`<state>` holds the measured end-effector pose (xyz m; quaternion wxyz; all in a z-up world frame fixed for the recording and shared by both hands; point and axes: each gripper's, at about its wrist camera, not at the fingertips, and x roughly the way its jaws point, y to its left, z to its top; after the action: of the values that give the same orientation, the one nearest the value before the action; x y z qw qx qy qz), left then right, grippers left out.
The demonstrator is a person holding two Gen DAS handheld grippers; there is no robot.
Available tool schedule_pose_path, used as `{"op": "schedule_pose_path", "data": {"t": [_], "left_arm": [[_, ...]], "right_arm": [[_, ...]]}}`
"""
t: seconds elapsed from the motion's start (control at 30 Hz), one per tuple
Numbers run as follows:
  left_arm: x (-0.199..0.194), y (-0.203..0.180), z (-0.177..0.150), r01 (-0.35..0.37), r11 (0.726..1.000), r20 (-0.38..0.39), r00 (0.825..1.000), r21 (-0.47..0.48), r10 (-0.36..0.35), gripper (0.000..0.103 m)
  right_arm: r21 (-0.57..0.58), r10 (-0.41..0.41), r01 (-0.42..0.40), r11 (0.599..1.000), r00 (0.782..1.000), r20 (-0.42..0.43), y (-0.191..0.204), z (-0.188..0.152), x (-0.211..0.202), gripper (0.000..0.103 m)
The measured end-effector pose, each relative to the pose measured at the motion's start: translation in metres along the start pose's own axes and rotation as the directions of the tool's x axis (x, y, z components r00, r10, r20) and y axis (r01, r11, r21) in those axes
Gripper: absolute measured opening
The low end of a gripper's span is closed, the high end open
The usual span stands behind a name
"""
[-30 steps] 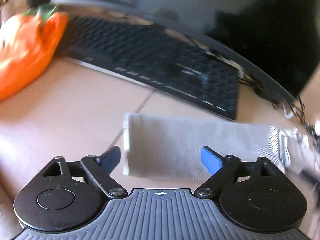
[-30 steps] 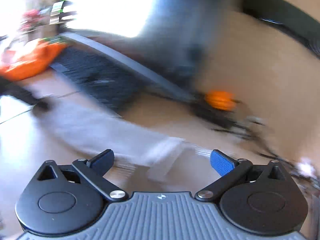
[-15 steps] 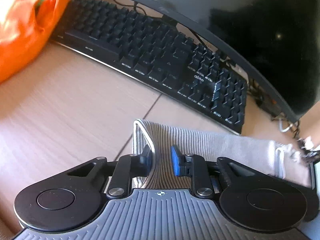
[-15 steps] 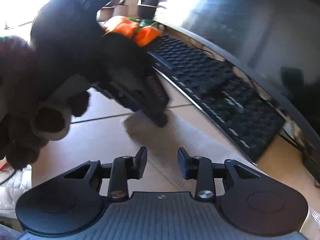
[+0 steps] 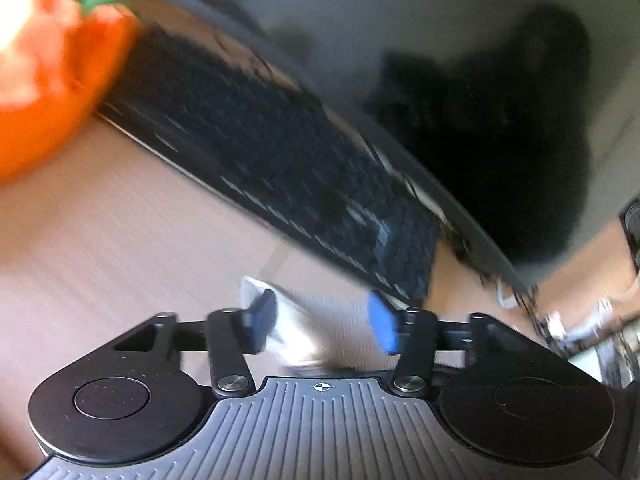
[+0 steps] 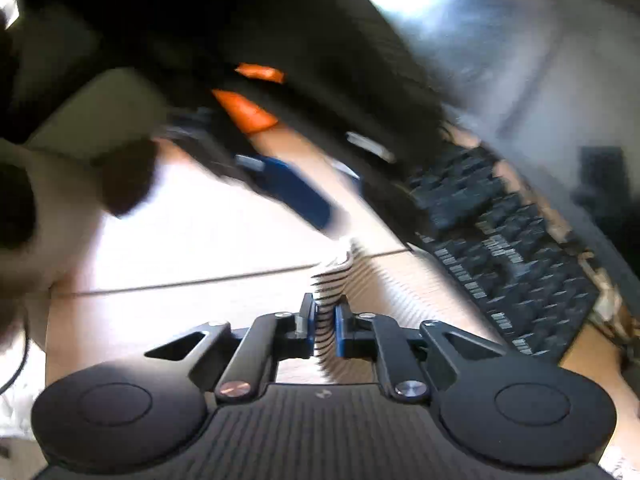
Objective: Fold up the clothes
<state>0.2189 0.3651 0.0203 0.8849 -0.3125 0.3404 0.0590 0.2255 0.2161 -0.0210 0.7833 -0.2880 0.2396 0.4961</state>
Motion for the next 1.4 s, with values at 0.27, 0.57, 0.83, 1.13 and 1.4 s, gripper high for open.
{"op": "schedule_pose_path", "data": {"t": [0.27, 0.57, 0.83, 1.13, 1.4], "left_arm": [[0.01, -0.049, -0.05, 0.003, 0.954, -0.042, 0.999, 0.299, 0.01, 0.093], [0.09, -0.179, -0.113, 0.042, 0.799, -0.04, 0.999, 0.6, -0.022, 0.084], [0.086, -0.251, -0.125, -0.052, 0.645, 0.092, 0.995, 0.762, -0.029, 0.013], [0.103, -0.359, -0.176, 0.049, 0.476, 0.018, 0.991, 0.878, -0.136, 0.026], [0.13, -0.358, -0.22, 0.18, 0.448, -0.185, 0.982, 0.876, -0.033, 0.059]], "right_arm": [[0.182, -0.173, 0.156, 0.971, 0.982, 0.081, -0.084, 0.001, -0.061, 0.008], [0.35, -0.329, 0.303, 0.886, 0.944, 0.016, -0.148, -0.041, -0.12, 0.008], [0.47, -0.435, 0.383, 0.795, 0.901, 0.002, -0.162, -0.096, -0.17, 0.008], [0.531, -0.586, 0.53, 0.661, 0.807, -0.076, -0.198, -0.185, -0.245, 0.009], [0.643, -0.481, 0.533, 0.55, 0.832, -0.277, -0.216, -0.271, -0.232, 0.032]]}}
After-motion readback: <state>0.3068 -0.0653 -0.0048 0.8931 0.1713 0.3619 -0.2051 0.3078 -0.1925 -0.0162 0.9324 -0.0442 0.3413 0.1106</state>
